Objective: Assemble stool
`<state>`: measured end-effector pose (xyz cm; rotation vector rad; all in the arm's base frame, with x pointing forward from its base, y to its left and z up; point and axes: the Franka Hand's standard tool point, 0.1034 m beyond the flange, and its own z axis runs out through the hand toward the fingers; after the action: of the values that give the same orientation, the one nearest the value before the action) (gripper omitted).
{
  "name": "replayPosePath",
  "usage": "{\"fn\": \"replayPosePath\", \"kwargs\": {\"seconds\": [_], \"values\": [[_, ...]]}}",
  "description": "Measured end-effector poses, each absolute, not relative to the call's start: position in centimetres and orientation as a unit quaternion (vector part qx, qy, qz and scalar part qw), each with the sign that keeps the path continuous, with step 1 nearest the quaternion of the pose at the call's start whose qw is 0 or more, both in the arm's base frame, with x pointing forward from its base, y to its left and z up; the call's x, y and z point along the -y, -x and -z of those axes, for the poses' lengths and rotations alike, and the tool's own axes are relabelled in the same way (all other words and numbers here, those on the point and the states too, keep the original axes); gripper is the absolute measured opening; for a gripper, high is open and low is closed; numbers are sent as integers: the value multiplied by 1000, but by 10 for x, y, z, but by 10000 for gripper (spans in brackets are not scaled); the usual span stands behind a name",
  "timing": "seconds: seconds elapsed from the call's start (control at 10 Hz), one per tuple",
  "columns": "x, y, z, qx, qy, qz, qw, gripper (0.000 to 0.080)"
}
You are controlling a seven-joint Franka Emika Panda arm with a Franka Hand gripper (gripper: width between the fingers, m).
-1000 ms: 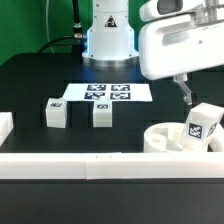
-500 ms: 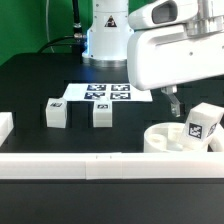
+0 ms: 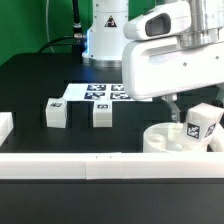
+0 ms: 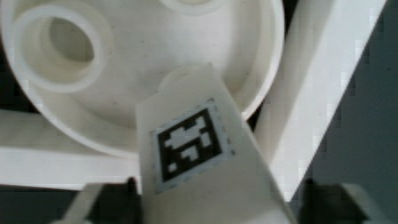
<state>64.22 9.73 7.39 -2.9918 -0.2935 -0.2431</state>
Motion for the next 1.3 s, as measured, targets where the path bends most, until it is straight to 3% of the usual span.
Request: {"fn": "replayPosePath", "kwargs": {"seconds": [0.1,0.2,0.4,0.9,1.2,1.3], "values": [[-95,-644,-75,96,990,83,61,401],[-95,-644,-75,89,991,83,61,348],[-93,-644,-75,76,992,83,62,348],[-77,-645,-75,-197,973,100,70,351],[-75,-644,-76,-235,964,101,69,356],[-76,-643,-78,-234,964,101,70,568]]}}
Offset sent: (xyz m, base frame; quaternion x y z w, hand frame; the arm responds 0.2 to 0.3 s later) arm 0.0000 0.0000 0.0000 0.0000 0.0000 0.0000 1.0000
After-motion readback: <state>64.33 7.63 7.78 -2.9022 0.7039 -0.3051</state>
